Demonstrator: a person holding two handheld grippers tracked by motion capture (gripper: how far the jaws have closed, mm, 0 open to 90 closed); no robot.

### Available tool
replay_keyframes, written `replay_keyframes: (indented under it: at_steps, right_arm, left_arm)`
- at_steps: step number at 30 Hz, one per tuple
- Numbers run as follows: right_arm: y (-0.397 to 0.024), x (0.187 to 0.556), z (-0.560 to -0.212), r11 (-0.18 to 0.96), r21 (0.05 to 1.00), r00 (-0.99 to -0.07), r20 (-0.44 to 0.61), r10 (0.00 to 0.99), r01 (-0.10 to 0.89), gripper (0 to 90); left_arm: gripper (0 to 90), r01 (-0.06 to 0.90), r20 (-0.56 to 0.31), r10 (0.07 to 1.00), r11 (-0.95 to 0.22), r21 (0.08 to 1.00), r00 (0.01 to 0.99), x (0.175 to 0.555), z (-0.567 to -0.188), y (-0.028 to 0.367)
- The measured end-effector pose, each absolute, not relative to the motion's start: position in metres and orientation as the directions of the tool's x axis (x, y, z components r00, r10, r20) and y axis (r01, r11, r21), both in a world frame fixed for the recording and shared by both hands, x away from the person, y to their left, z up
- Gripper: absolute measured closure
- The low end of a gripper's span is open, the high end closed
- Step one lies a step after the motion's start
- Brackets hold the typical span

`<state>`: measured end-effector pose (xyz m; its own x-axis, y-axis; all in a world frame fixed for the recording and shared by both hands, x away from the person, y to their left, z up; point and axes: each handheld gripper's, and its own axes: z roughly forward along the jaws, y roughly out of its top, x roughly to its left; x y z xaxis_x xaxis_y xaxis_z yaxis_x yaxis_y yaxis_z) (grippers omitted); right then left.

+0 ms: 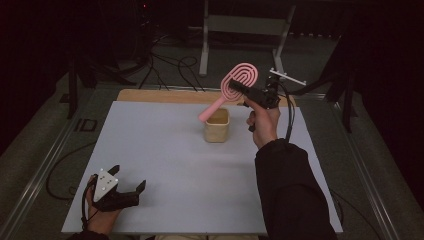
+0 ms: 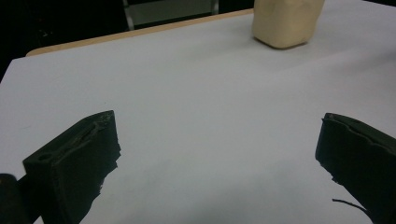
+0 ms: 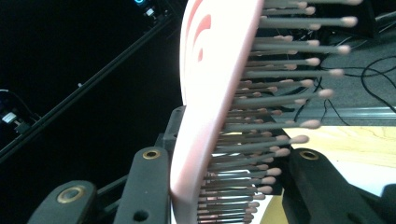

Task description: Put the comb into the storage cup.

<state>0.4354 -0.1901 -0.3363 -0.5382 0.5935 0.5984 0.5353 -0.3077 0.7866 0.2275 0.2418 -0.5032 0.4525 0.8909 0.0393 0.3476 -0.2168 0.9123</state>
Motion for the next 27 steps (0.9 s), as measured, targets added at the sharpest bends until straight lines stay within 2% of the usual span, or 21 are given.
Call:
replay_keyframes:
  at_steps: [27]
  right_arm:
    - [-0.1962,0.4427,-0.3452,-0.316,0.805,-0.501,0.568,0.652,0.502,64.1]
  left_arm:
    - [0.3,0.352,0.04,0.886,-0.224,0.909,0.462,0.2282,-0.5044,0.2404]
